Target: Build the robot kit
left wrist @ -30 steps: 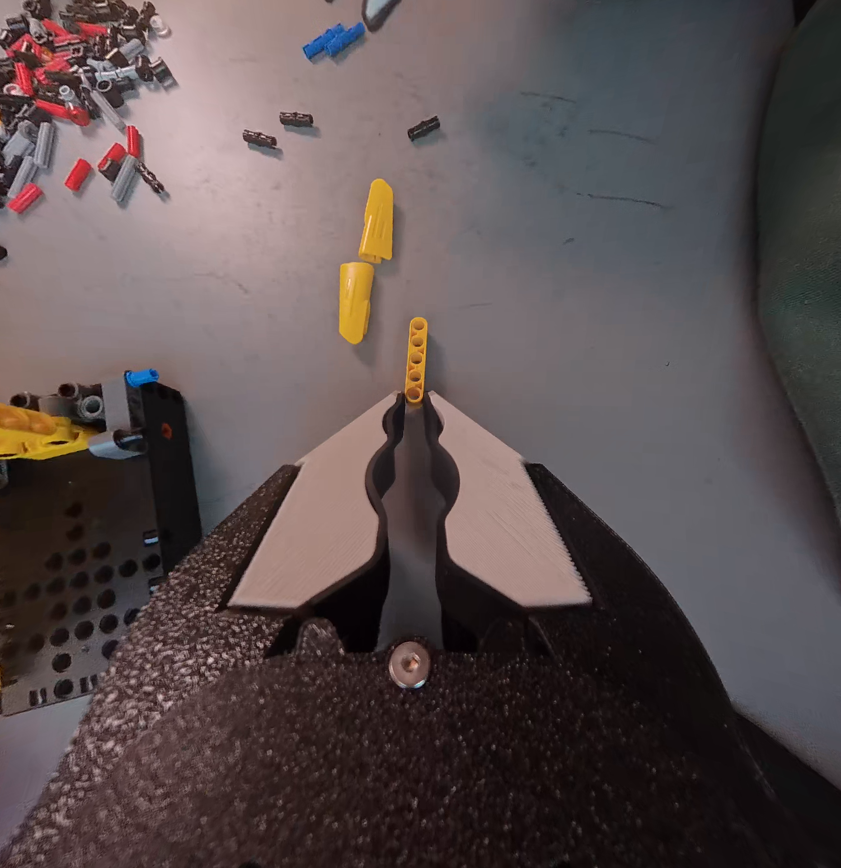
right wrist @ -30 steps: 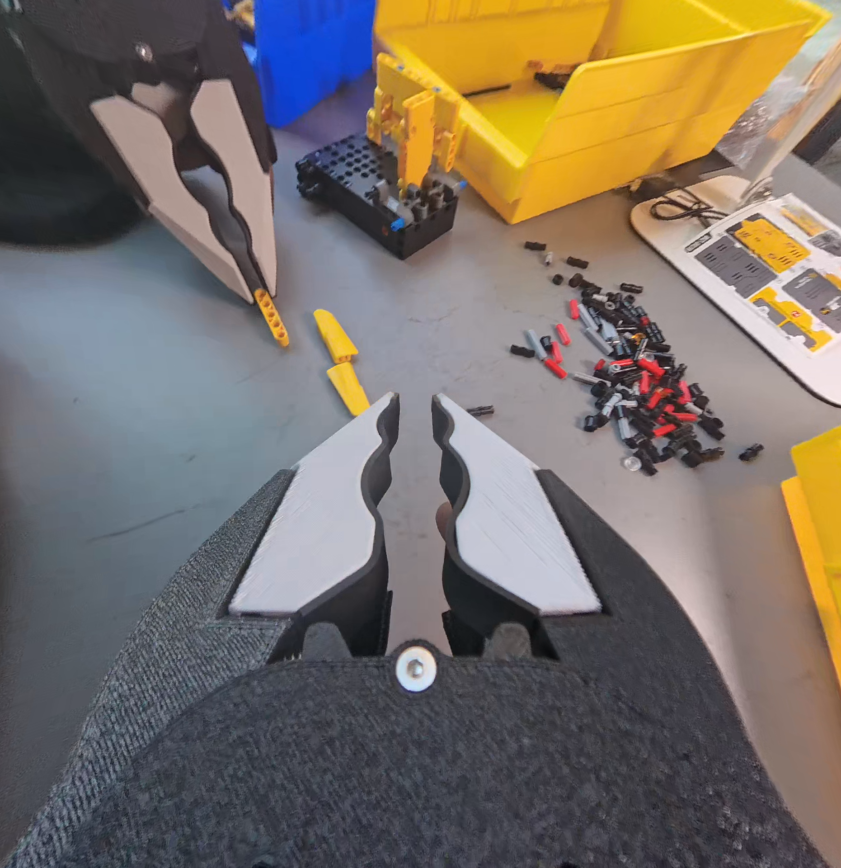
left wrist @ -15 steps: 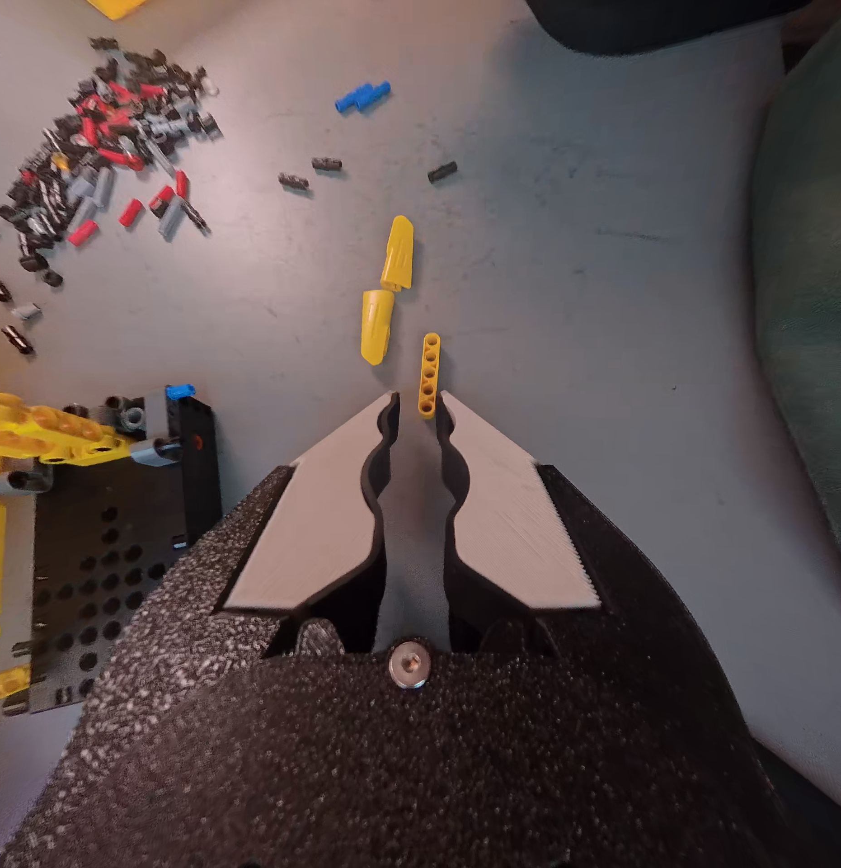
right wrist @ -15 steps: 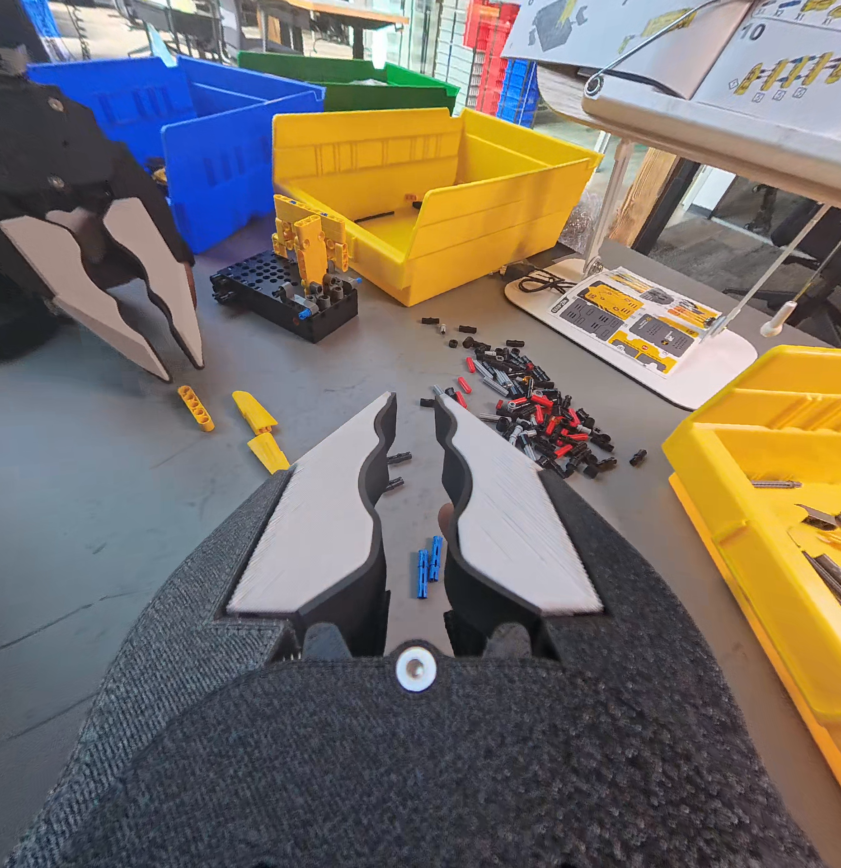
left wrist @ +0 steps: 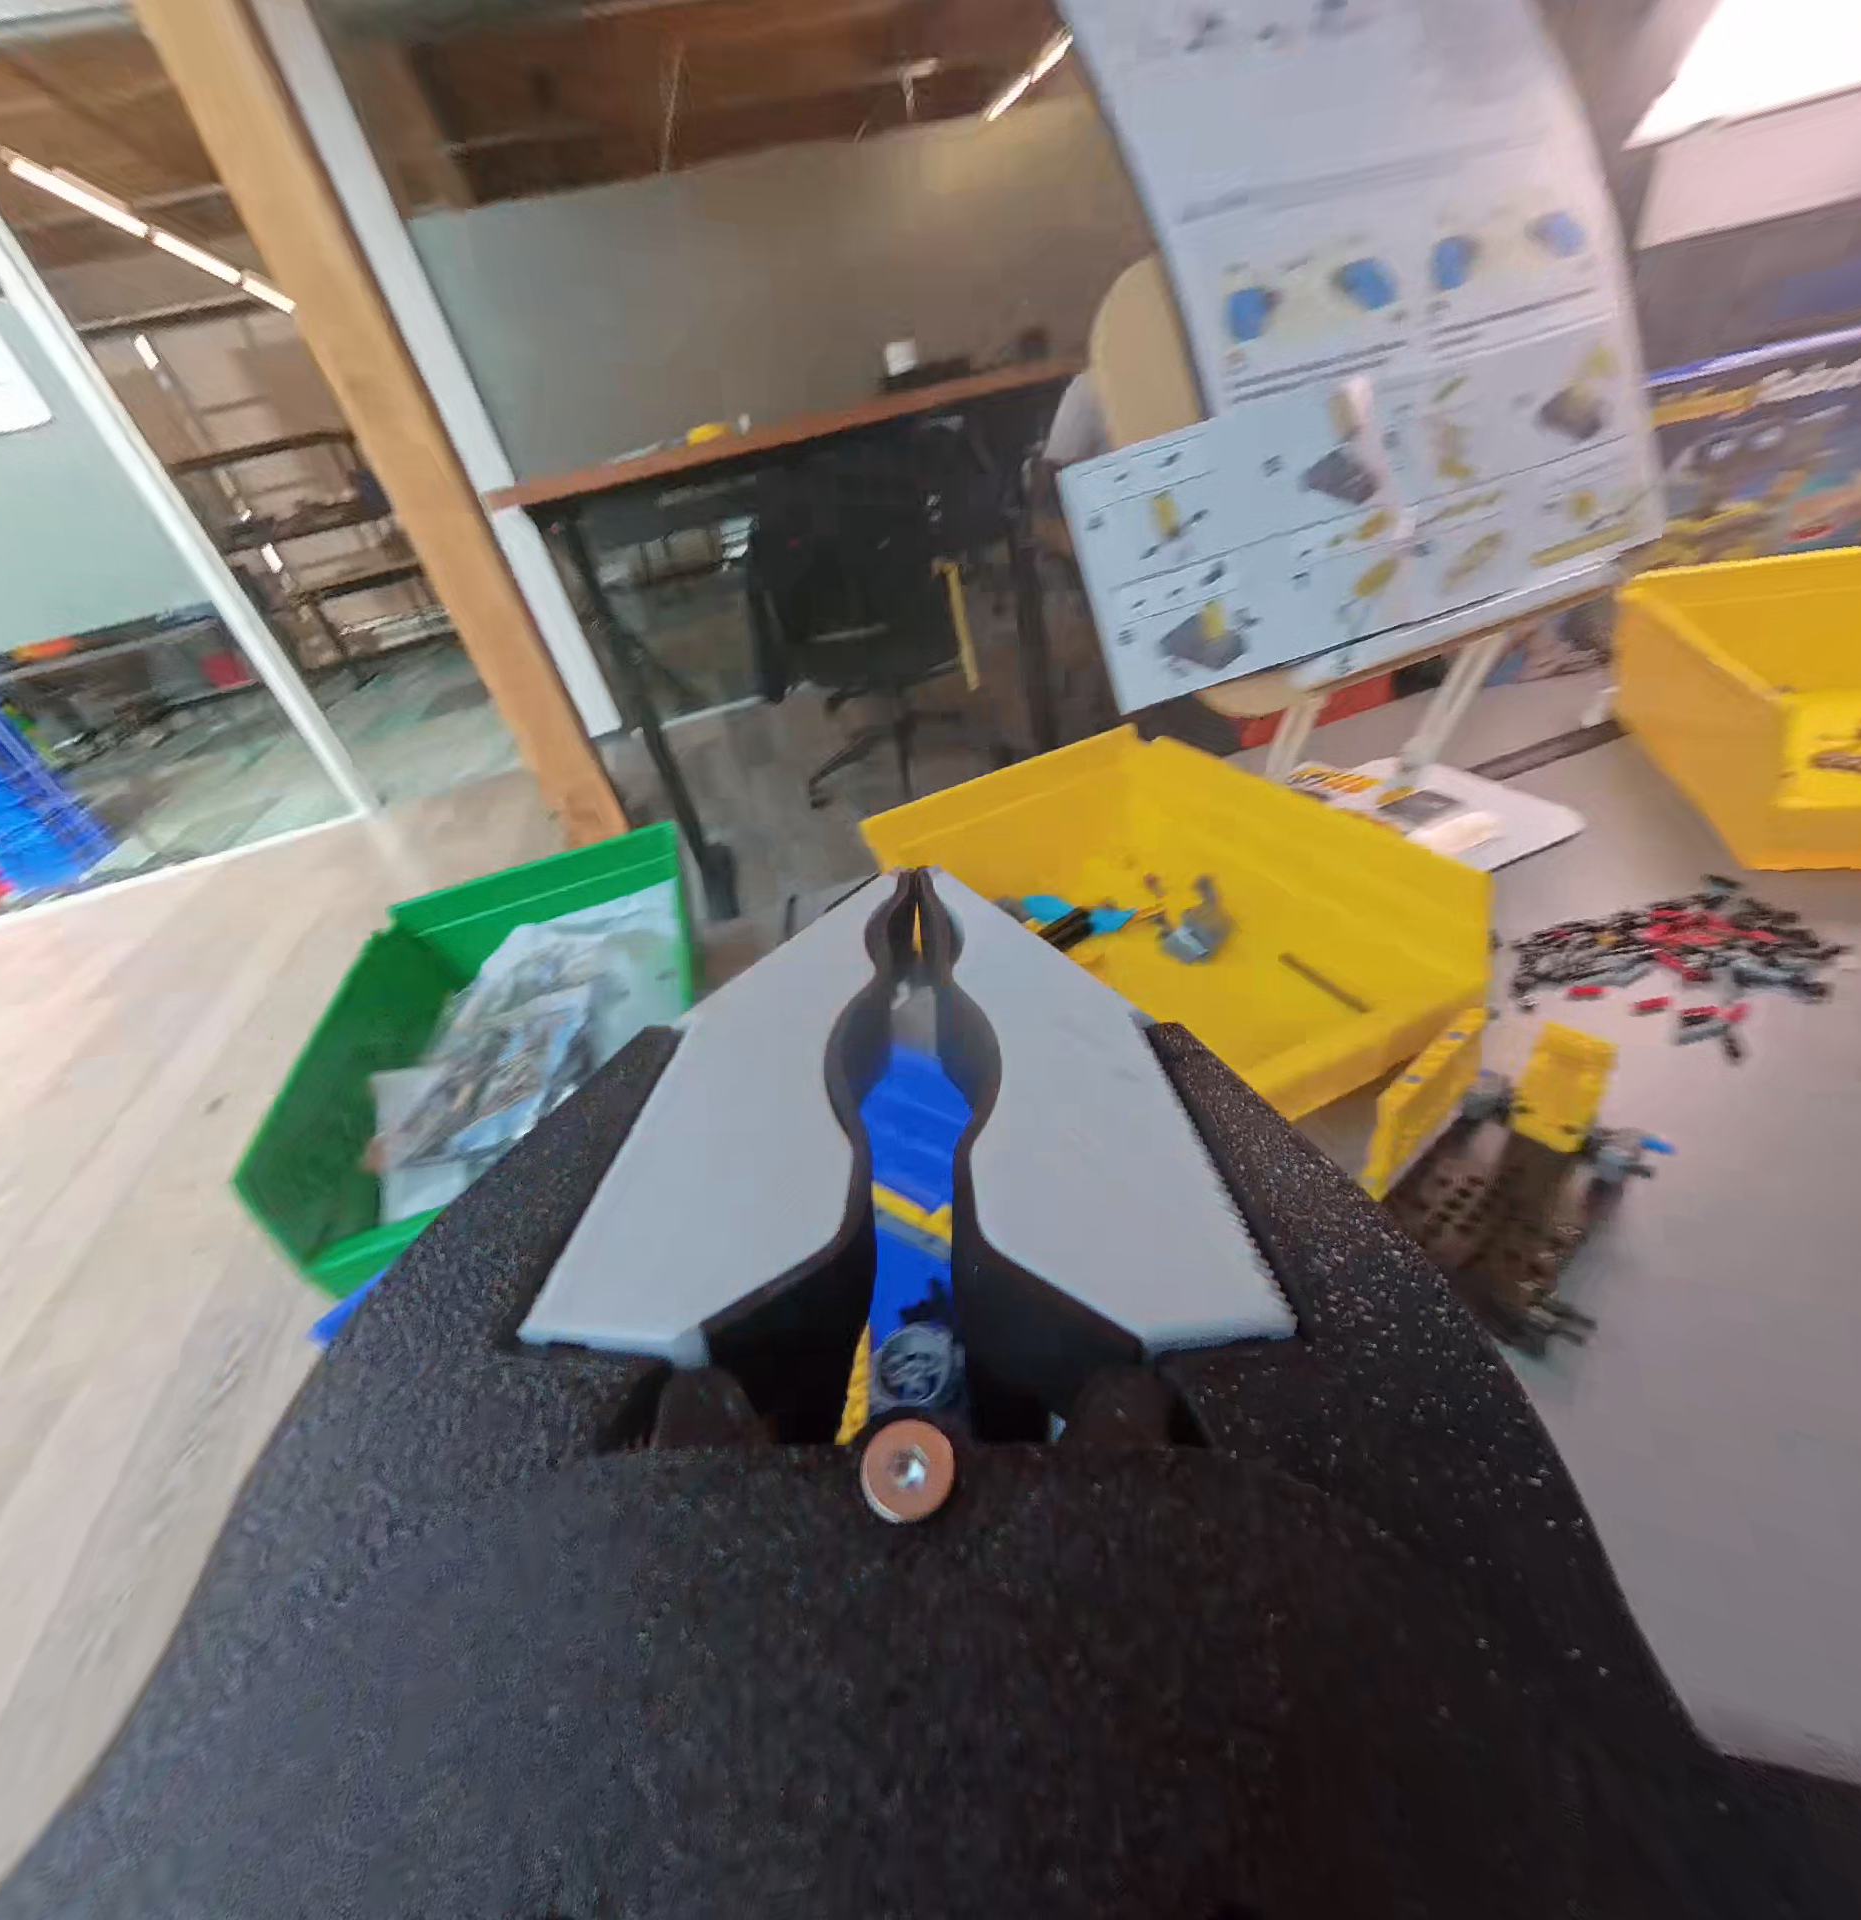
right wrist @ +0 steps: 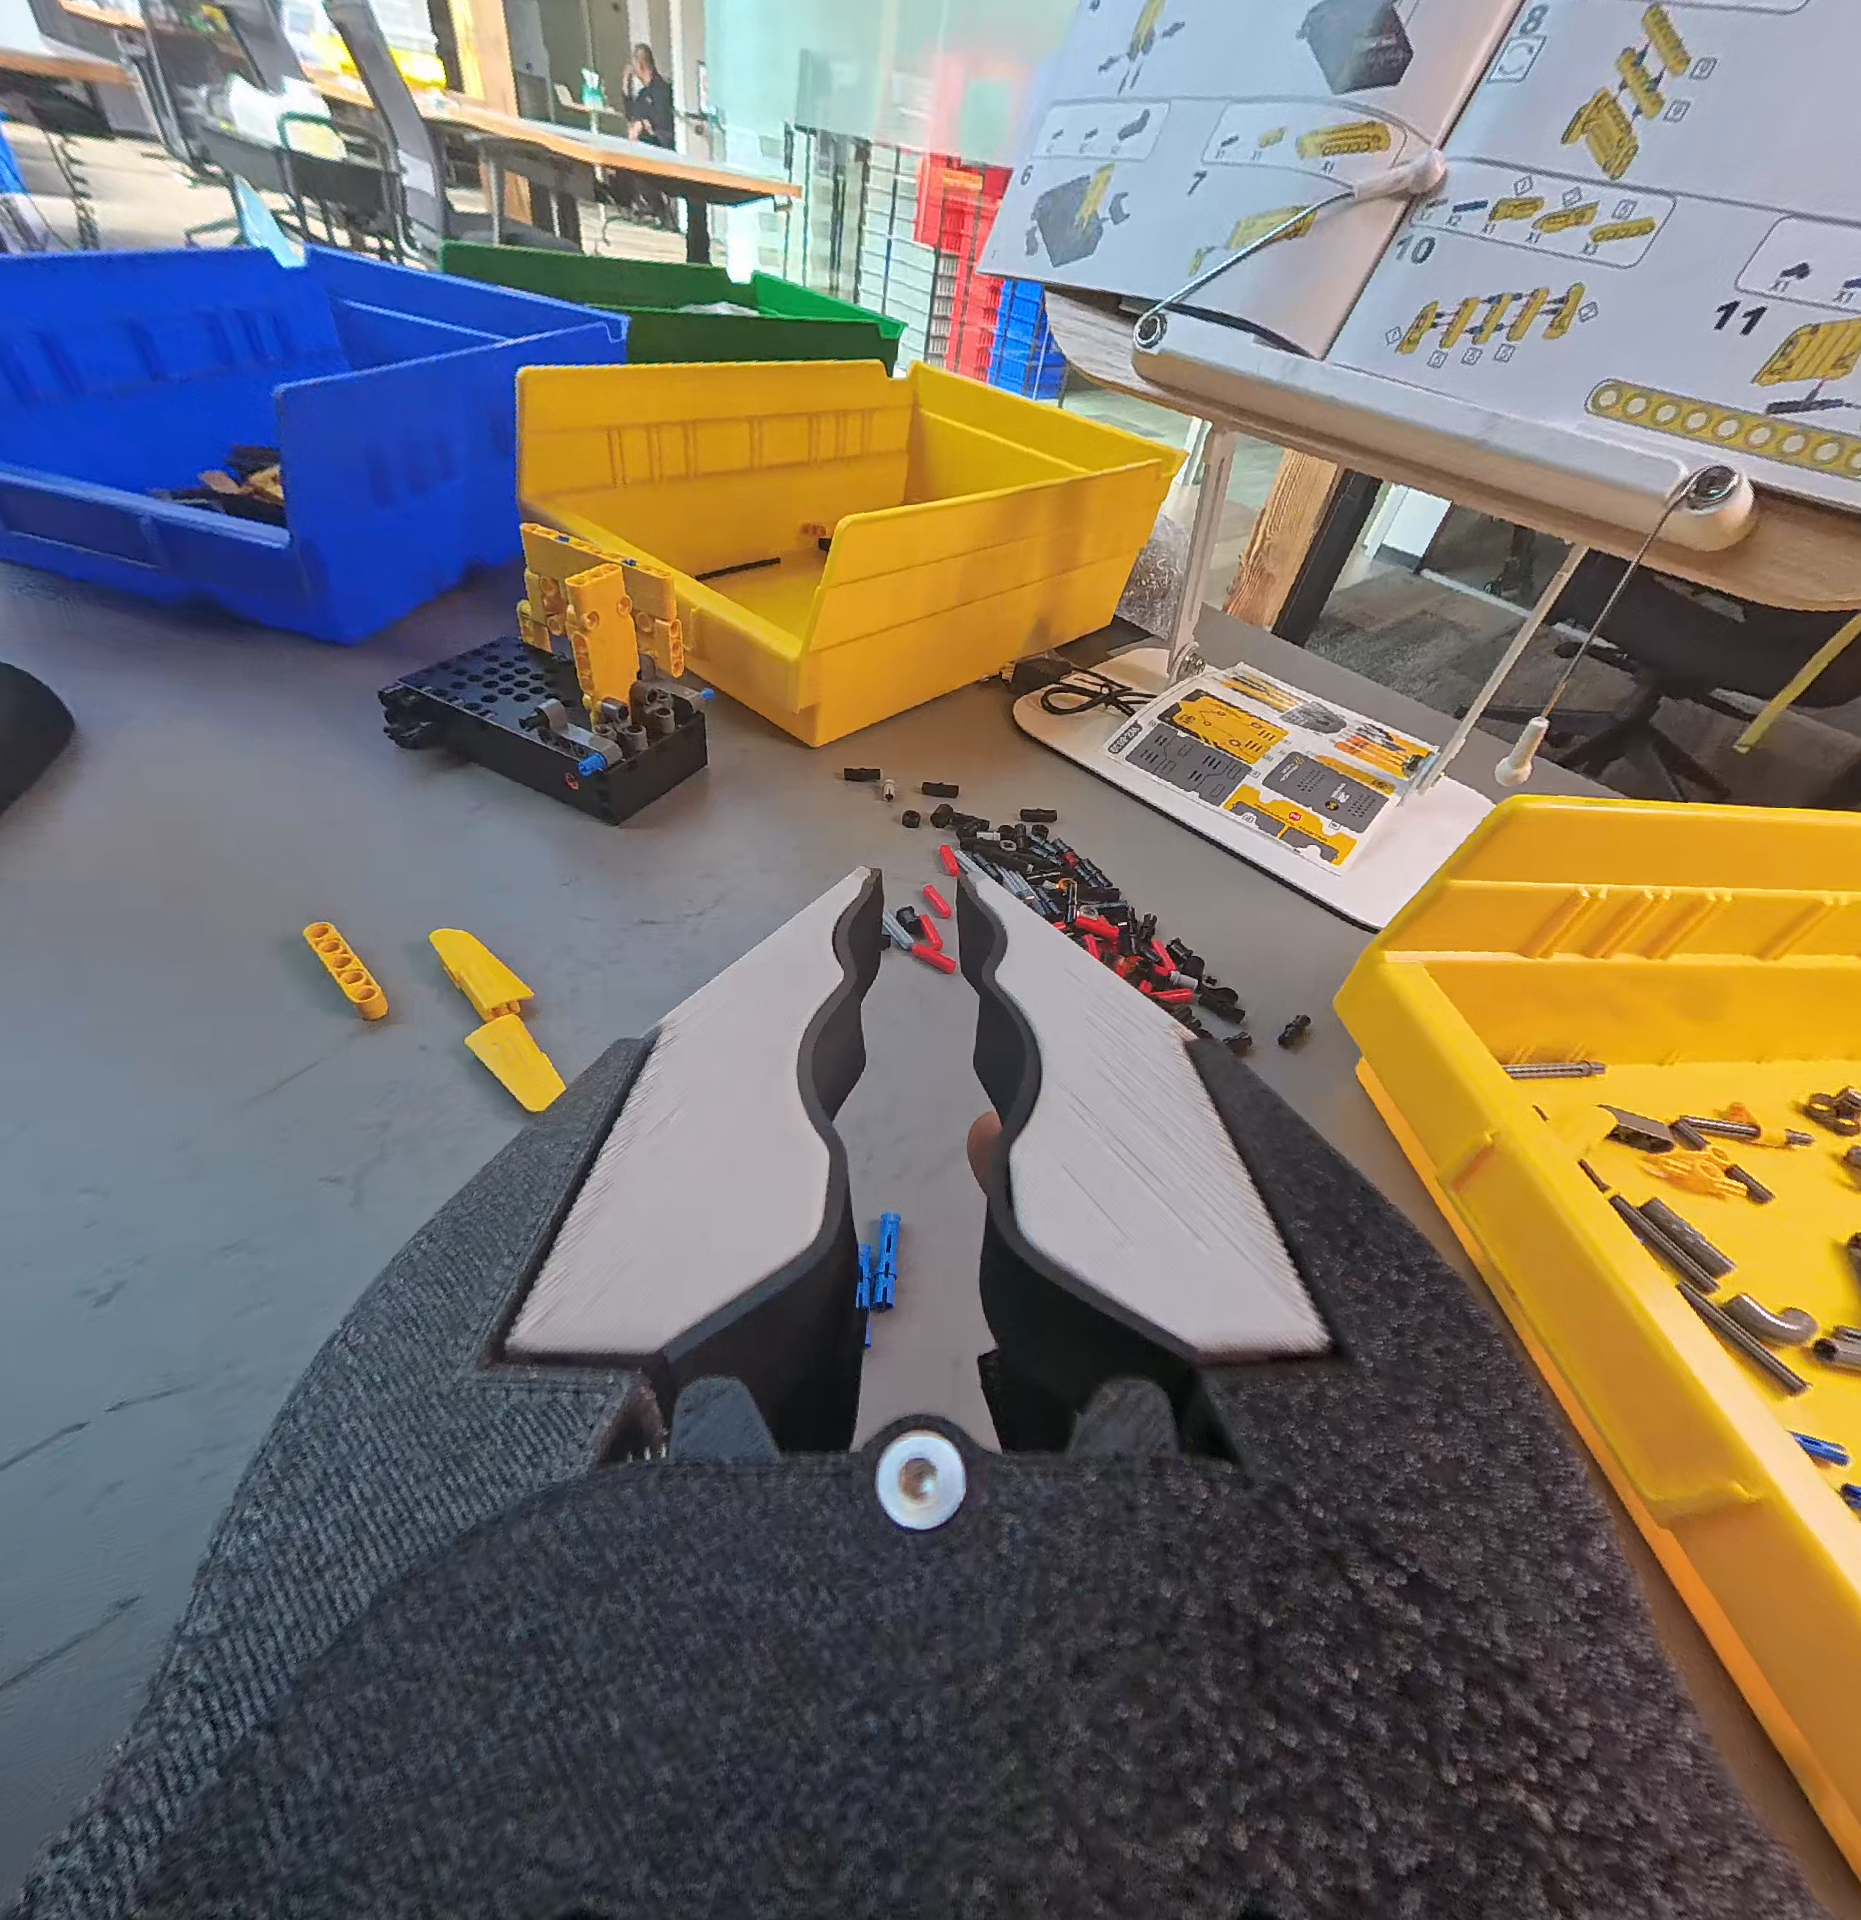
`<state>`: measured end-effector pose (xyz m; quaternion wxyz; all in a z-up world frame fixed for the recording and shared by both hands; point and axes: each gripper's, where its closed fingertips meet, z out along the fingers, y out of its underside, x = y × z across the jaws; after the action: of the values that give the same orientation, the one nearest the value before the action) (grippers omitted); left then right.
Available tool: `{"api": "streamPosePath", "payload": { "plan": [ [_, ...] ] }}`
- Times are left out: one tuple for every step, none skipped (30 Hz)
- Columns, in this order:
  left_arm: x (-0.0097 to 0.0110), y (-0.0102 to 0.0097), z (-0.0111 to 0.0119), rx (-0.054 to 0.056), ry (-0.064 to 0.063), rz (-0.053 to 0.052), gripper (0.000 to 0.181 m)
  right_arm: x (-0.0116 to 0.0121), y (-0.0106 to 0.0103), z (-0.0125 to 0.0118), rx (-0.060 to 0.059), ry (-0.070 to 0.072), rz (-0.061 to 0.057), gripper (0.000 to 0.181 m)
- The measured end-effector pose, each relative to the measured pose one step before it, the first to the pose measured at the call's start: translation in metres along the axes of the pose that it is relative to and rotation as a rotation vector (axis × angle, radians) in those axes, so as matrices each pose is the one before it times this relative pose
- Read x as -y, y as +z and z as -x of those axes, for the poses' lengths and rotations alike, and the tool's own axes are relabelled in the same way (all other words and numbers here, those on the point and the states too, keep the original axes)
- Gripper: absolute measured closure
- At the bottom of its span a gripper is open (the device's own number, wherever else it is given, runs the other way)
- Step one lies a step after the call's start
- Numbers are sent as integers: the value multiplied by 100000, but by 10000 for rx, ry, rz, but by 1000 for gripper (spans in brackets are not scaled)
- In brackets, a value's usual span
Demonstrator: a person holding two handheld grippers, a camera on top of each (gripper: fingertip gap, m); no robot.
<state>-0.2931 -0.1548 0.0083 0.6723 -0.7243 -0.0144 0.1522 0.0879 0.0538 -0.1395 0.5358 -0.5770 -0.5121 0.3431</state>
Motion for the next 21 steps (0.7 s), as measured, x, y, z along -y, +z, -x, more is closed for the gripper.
{"api": "streamPosePath", "payload": {
  "plan": [
    [-789, 187, 2157, 232, 88, 710, 181, -21, 13, -25, -23, -11, -12, 168],
    [-1115, 601, 1911, 134, 97, 799, 181, -12, 21, 4, -4, -13, -1, 168],
    [-1382, 968, 1517, -20, 116, 859, 181, 17, 15, -28, -34, -21, -7, 169],
    [-1605, 1294, 934, -291, 64, 947, 181, 13, 17, -57, -54, -38, -10, 169],
    [-1646, 1530, 642, -359, 25, 967, 181, -46, 40, -34, -33, -38, 24, 169],
    [-1518, 1684, 647, -211, 142, 931, 181, -106, 38, -31, -40, -31, 48, 170],
    [-1465, 1752, 416, -202, 311, 962, 181, -96, 31, -55, -62, -30, 40, 170],
    [-1249, 1774, 260, -174, 381, 927, 180, -89, 17, -1, -40, -38, 44, 170],
    [-946, 1713, 214, -89, 401, 805, 177, -74, -5, 2, -41, -50, 48, 170],
    [-747, 1628, -47, -189, 377, 752, 176, -49, -2, -46, -75, -77, 24, 170],
    [-705, 1519, -177, -247, 331, 768, 172, -83, -14, -43, -67, -91, 42, 170],
    [-609, 1392, 41, -101, 325, 704, 166, -121, 1, -37, -43, -70, 60, 170],
    [-516, 1230, 22, -101, 319, 607, 165, -101, -2, -20, -21, -39, 37, 170],
    [-417, 1048, -223, -245, 253, 504, 164, -83, -16, -12, -9, -10, 15, 170],
    [-266, 862, -316, -288, 201, 371, 163, -62, -11, -13, 14, 7, 8, 170],
    [-172, 675, -268, -257, 171, 283, 164, -39, -16, -2, 21, 15, -13, 170],
    [-118, 549, -240, -219, 135, 222, 164, -36, 22, -42, 10, 38, -8, 170],
    [-31, 446, -248, -215, 97, 145, 164, -33, 44, -23, 24, 43, 2, 170],
    [24, 373, -261, -203, 80, 103, 165, -51, 72, -19, 32, 44, 13, 170],
    [-86, 295, -160, -109, 100, 163, 165, -49, 65, -30, 14, 40, 13, 170],
    [-110, 223, 22, 11, 107, 172, 165, -39, 51, -23, 8, 24, 7, 170]
  ]
}}
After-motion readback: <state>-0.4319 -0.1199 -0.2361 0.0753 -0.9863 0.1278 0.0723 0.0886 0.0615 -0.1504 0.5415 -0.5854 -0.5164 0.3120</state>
